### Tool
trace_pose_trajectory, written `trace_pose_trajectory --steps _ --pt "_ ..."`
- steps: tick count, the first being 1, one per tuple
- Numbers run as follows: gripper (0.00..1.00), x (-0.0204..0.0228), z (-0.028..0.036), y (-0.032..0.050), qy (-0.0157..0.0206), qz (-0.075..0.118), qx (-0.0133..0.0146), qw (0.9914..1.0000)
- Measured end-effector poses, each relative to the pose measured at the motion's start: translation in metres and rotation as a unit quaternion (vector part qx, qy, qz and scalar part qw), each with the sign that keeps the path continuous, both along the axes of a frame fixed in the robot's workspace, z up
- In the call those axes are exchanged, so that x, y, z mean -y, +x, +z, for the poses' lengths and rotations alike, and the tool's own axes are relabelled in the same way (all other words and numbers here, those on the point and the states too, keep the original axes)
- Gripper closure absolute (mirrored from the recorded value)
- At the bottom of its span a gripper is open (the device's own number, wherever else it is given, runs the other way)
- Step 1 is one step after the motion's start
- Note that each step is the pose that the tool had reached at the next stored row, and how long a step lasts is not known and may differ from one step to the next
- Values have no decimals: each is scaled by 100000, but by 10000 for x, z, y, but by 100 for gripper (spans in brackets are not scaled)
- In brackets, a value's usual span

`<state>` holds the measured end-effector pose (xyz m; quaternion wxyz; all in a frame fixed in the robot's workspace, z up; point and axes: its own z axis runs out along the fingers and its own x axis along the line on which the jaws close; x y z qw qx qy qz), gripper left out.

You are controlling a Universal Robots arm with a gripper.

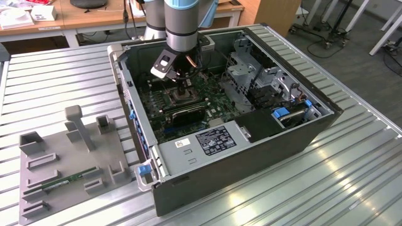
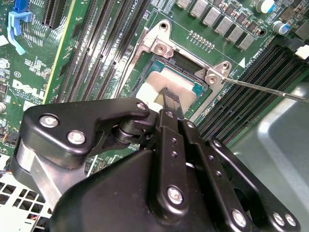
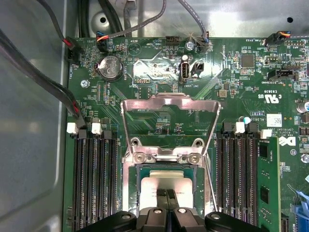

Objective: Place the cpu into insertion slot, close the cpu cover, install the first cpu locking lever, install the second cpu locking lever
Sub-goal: 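Place the cpu into insertion slot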

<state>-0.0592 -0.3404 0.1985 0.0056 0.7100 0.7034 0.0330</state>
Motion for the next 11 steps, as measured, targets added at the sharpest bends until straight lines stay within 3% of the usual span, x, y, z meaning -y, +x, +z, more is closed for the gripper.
trace_pose_trajectory --steps 5,11 --pt "89 0 64 0 -1 -1 -8 100000" --pt "89 1 184 -1 -26 -3 -24 100000"
